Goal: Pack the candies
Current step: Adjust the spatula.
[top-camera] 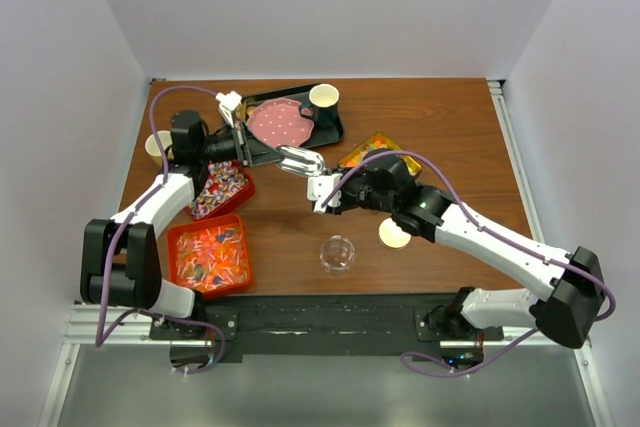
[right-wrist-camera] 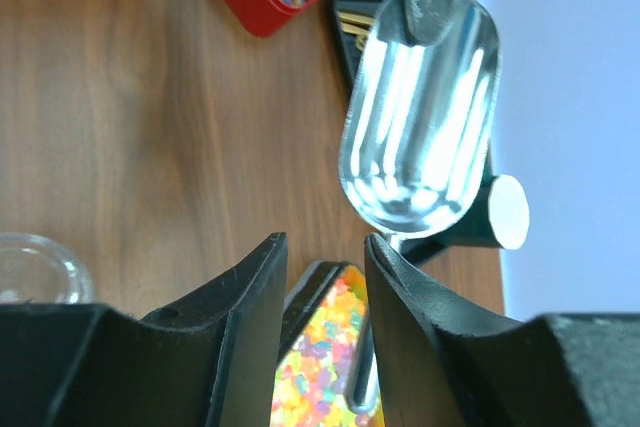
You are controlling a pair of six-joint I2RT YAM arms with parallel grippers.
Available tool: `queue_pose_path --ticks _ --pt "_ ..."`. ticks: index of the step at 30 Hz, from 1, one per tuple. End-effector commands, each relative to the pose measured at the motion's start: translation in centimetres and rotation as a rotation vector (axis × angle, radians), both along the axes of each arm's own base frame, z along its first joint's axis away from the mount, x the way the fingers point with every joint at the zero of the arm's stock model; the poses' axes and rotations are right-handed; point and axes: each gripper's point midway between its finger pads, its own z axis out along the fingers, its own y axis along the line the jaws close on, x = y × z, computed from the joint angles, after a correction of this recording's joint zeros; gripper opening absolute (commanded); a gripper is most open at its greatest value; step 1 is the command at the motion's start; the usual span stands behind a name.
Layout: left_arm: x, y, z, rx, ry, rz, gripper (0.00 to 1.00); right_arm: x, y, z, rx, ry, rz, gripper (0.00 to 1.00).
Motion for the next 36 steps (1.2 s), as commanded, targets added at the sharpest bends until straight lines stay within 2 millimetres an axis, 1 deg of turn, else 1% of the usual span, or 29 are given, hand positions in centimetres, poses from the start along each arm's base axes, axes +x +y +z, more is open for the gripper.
queue_pose_path --ticks 1,4,5,6,7,8,9,11,13,14,18,21,22,26,29,30,36 --pt "0.2 0.2 1.0 -0.024 -0.010 0.001 0.00 1.7 0.2 2.2 0.043 -0.129 -0.061 0.40" --pt "0.2 0.3 0.5 -0.025 0.012 0.010 0.00 1.8 0.2 2.9 0.053 -0.156 -0.061 0.39" --pt "0.2 0.4 0.4 -0.027 0.021 0.012 0.00 1.6 0.2 3.6 0.068 -0.165 -0.052 0.39" --pt "0.2 0.4 0.4 -0.027 0.024 0.012 0.00 1.5 0.3 4.1 0.075 -0.166 -0.046 0.39" --pt "0.3 0.4 0.3 -0.028 0.028 0.015 0.00 1.4 0.2 4.0 0.068 -0.161 -0.044 0.39" --pt "0.3 0.4 0.3 -0.029 0.031 0.016 0.00 1.3 0.1 4.6 0.076 -0.161 -0.049 0.39" --pt "0.3 0.5 0.3 -0.030 0.031 0.017 0.00 1.3 0.0 4.5 0.071 -0.155 -0.051 0.40" --pt "0.5 0.6 0.4 -0.035 0.041 0.023 0.00 1.2 -0.1 4.5 0.063 -0.151 -0.052 0.44" --pt "0.5 0.7 0.5 -0.043 0.046 0.026 0.00 1.2 -0.4 3.9 0.037 -0.151 -0.054 0.50" --pt "0.5 0.6 0.6 -0.046 0.044 0.026 0.00 1.3 -0.6 3.3 0.022 -0.145 -0.060 0.51" --pt "0.3 0.7 0.7 -0.058 0.042 0.023 0.00 2.2 -0.6 2.8 0.015 -0.155 -0.100 0.54" --pt "0.2 0.7 0.5 -0.063 0.052 0.022 0.00 2.9 -0.5 2.9 0.014 -0.164 -0.123 0.52" --pt "0.2 0.8 0.5 -0.063 0.052 0.024 0.00 3.1 -0.4 2.6 0.005 -0.165 -0.131 0.51" --pt "0.2 0.8 0.6 -0.065 0.052 0.016 0.00 3.5 0.0 2.7 0.015 -0.172 -0.131 0.48" --pt "0.2 0.8 0.4 -0.068 0.058 0.011 0.00 3.6 0.2 2.7 0.019 -0.167 -0.130 0.42" --pt "0.2 0.7 0.4 -0.069 0.058 0.008 0.00 3.6 0.2 2.7 0.018 -0.168 -0.132 0.38" --pt "0.3 0.7 0.3 -0.079 0.057 -0.001 0.00 3.9 0.3 2.6 0.016 -0.167 -0.139 0.27"
